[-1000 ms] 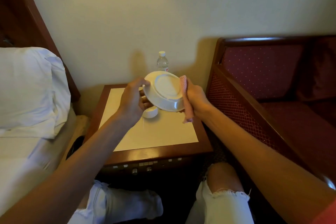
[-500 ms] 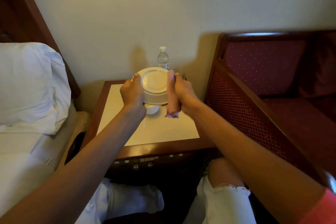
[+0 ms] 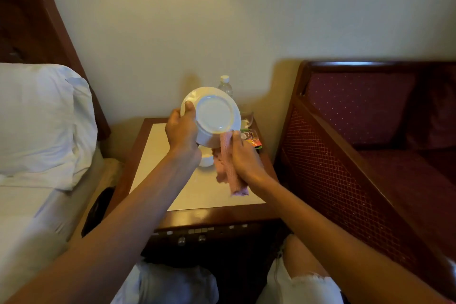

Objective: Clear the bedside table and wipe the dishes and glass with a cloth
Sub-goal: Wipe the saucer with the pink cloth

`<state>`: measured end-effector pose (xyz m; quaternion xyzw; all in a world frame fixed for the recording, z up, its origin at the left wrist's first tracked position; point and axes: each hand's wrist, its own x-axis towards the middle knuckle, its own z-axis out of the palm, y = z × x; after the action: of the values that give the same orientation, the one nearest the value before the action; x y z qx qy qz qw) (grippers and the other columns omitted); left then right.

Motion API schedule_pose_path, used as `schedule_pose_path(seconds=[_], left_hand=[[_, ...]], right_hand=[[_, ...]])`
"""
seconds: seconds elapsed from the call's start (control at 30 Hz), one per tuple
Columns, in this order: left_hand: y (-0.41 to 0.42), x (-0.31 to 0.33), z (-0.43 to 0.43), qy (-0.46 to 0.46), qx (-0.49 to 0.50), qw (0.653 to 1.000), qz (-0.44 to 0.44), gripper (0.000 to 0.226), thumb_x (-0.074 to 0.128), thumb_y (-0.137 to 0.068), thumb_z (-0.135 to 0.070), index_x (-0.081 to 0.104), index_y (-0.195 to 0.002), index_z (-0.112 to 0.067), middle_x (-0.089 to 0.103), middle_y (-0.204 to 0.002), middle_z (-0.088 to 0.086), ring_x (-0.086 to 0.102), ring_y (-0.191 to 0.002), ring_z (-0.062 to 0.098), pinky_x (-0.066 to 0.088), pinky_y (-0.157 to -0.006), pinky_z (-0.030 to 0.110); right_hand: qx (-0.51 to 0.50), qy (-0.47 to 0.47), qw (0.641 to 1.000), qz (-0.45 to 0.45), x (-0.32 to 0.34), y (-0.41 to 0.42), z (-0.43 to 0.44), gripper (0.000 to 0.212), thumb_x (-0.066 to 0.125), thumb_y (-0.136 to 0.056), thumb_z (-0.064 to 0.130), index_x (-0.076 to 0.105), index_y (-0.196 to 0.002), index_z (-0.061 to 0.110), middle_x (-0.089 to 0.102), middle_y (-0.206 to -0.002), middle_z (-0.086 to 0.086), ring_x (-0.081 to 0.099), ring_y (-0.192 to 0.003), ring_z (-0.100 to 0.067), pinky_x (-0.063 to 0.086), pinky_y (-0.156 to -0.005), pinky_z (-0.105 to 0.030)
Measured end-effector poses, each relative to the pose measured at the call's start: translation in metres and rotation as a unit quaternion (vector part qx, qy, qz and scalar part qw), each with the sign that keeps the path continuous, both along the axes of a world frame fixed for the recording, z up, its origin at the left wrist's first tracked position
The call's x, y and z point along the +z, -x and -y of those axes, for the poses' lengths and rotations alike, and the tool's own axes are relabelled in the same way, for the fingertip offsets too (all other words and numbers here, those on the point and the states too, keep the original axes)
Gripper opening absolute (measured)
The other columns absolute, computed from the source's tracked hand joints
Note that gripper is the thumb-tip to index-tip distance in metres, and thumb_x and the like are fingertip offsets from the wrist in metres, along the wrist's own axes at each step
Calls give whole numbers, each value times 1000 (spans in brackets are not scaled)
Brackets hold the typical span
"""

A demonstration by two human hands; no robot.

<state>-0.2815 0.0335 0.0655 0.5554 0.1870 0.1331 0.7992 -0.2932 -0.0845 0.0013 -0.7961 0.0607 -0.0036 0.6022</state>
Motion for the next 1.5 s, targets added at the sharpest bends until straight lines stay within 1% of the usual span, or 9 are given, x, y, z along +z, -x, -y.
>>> schedule_pose_path(seconds=[0.13, 0.37, 0.43, 0.57, 0.83, 0.93, 1.07, 1.33, 1.5], left_hand=[[8, -6, -23, -51, -132, 989, 39, 12, 64, -95, -32, 67, -96, -20, 69, -97, 0, 64, -86, 17, 51, -72, 33], [9, -26, -37, -103, -248, 959, 86, 13, 66, -93, -27, 71, -94, -15, 66, -96, 10, 58, -88, 27, 43, -76, 40], [9, -29, -35, -99, -246, 961, 84, 24, 68, -88, -39, 72, -94, -16, 68, -97, 12, 60, -89, 27, 43, -79, 42], [10, -33, -25, -48, -202, 976, 60, 46, 66, -88, -48, 71, -107, -7, 73, -98, 11, 67, -84, 22, 49, -74, 34], [12, -41, -6, -45, -215, 975, 27, 46, 69, -75, -39, 62, -117, -20, 63, -101, -6, 56, -95, 14, 39, -83, 32], [6, -52, 6, -52, -206, 977, -25, 53, 63, -86, -16, 48, -136, -25, 55, -122, 5, 52, -101, 17, 38, -92, 37], [-1, -81, 12, -23, -255, 959, -120, 75, 49, -90, 14, 26, -149, -26, 44, -128, 11, 54, -103, 27, 53, -85, 39], [-7, -128, 29, -68, -288, 930, -216, 51, 50, -90, 18, 54, -131, -11, 58, -115, 14, 54, -97, 26, 48, -65, 34], [-20, -148, 43, -80, -261, 938, -211, 57, 43, -89, 22, 49, -135, -9, 52, -127, 18, 48, -111, 36, 51, -73, 43]], right_hand=[[18, -138, 987, -76, 12, -12, 25, 77, 16, -94, 70, 62, -100, 10, 58, -52, -10, 46, -35, -20, 41, -42, -25], [100, -175, 967, -158, 31, -12, 36, 86, 17, -87, 79, 56, -119, 10, 57, -55, -19, 39, -22, -13, 33, -27, -14], [115, -227, 953, -164, 31, -11, 35, 75, 23, -93, 71, 54, -120, 8, 64, -55, -16, 54, -31, -13, 43, -31, -18], [105, -223, 963, -108, 20, -14, 30, 59, 41, -91, 69, 63, -115, 19, 72, -105, -21, 69, -100, -35, 54, -94, -48], [52, -154, 986, -33, -9, -9, 48, 60, 49, -92, 57, 64, -61, 8, 66, -62, -13, 65, -63, -26, 53, -73, -40], [88, -120, 989, -12, -21, -8, 61, 58, 60, -82, 63, 59, -82, 5, 60, -85, -25, 60, -74, -36, 49, -75, -48], [79, -72, 994, 1, -30, 1, 82, 40, 54, -96, 23, 41, -133, 18, 59, -106, -6, 63, -90, -21, 53, -73, -34], [54, 35, 996, -65, -64, 3, 111, 37, 58, -95, 37, 45, -125, 19, 65, -90, -2, 68, -85, -34, 57, -66, -36], [-37, 119, 990, -59, -74, -16, 132, 56, 59, -87, 59, 44, -125, 20, 59, -106, 4, 61, -99, -16, 50, -92, -39]])
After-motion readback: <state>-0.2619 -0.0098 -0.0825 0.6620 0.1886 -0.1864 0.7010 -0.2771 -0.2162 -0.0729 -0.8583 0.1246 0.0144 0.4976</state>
